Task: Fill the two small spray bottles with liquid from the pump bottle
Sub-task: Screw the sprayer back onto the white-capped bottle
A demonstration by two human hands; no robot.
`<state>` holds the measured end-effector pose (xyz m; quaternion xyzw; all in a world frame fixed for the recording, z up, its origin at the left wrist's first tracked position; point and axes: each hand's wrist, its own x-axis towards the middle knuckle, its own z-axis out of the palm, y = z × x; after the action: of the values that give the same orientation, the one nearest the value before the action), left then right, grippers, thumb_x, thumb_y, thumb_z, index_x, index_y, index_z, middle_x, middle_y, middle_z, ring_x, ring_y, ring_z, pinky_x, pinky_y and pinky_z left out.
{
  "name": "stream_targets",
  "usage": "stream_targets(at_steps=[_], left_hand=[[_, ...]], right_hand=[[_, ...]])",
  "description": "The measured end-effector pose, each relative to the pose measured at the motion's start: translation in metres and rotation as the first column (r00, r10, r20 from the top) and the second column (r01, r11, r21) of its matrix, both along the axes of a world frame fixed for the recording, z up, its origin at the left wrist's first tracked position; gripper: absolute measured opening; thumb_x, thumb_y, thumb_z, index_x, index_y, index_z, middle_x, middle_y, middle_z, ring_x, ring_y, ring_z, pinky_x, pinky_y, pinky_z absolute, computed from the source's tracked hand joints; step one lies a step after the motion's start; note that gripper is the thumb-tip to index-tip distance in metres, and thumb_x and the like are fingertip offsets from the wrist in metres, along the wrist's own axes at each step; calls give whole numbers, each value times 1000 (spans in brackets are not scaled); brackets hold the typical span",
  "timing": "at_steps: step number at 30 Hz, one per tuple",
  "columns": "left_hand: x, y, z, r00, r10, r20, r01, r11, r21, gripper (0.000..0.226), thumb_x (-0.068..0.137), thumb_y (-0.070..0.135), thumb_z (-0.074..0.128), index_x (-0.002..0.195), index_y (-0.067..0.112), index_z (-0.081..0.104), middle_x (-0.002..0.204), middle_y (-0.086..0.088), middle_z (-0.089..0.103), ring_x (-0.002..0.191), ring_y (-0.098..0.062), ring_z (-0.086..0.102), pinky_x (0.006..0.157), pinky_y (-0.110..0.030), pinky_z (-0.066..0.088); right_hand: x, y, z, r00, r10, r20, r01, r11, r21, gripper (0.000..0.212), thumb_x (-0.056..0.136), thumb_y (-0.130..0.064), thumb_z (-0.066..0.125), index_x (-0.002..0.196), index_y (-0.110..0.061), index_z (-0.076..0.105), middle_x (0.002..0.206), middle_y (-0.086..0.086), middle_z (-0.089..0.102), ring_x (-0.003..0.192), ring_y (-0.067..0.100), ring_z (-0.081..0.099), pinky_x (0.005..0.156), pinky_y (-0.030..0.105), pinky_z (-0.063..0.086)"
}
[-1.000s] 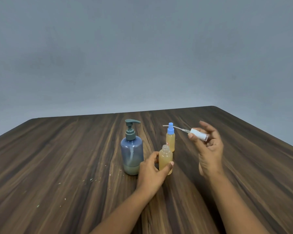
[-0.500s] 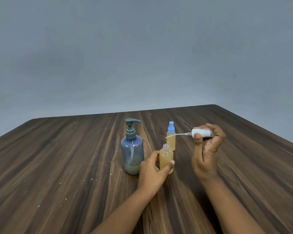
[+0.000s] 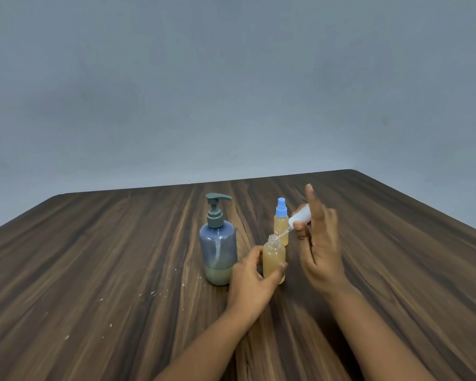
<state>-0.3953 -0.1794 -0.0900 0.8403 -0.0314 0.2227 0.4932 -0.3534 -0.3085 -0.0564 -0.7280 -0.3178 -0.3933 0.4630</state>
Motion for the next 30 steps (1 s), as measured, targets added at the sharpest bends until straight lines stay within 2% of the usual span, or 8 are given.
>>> stream_targets(at_steps=[6,11,14,19,22,25,27,30], left_hand=[[-2,0,2,1000,-13,-23,12,999,-37,19,68,34,62,86,35,56,54,0,59,49,-23,60,54,-42,53],[0,2,0,1000,-20,-20,20,1000,-15,34,75,15,62,85,44,49,59,0,57,50,-18,58,57,-37,52],[0,0,2,999,-21,-26,20,1000,-21,19,69,30,59,83,38,50,56,1,57,50,-18,58,57,-38,52],[-3,-2,3,1000,3,-24,-3,1000,-19,29,71,24,59,84,46,45,51,2,54,44,-14,52,53,-35,50],[-3,0,3,999,21,-43,-21,1000,-10,38,77,12,60,84,46,44,52,2,54,45,-15,52,52,-35,50],[-2,0,2,999,22,-42,-23,1000,-18,22,71,16,60,80,33,50,53,1,56,47,-19,56,55,-42,53],[-2,0,2,999,28,-41,-29,999,-25,17,70,19,61,81,30,51,54,0,57,49,-22,58,56,-43,54],[-3,-1,3,998,23,-53,-25,999,-24,24,75,11,61,81,31,51,55,-1,57,46,-21,57,55,-43,52]], right_hand=[[2,15,1,968,76,-239,-138,957,-254,40,93,-42,42,132,-47,34,114,-27,46,108,4,45,96,35,43],[-3,19,-3,902,261,-343,-255,965,63,33,88,-28,55,121,-35,54,106,-3,68,101,7,63,83,26,53],[-5,17,-3,872,342,-349,-291,937,192,31,83,-21,62,110,-35,59,95,0,72,94,9,67,76,28,57],[1,26,-11,921,213,-328,-154,969,195,38,68,-40,74,101,-43,55,82,-6,59,75,11,56,65,23,48],[2,29,-17,926,184,-329,-137,977,163,39,71,-52,65,108,-51,53,95,-11,61,87,13,57,74,24,48],[2,26,-22,880,287,-379,-204,948,244,54,80,-47,57,132,-44,46,114,-2,63,103,14,60,90,40,52],[1,23,-22,896,280,-345,-202,948,245,58,82,-40,57,139,-37,42,106,-2,67,102,18,62,90,42,52],[0,25,-18,929,213,-304,-140,960,244,56,75,-40,65,128,-45,46,87,-4,65,88,16,63,80,41,54]])
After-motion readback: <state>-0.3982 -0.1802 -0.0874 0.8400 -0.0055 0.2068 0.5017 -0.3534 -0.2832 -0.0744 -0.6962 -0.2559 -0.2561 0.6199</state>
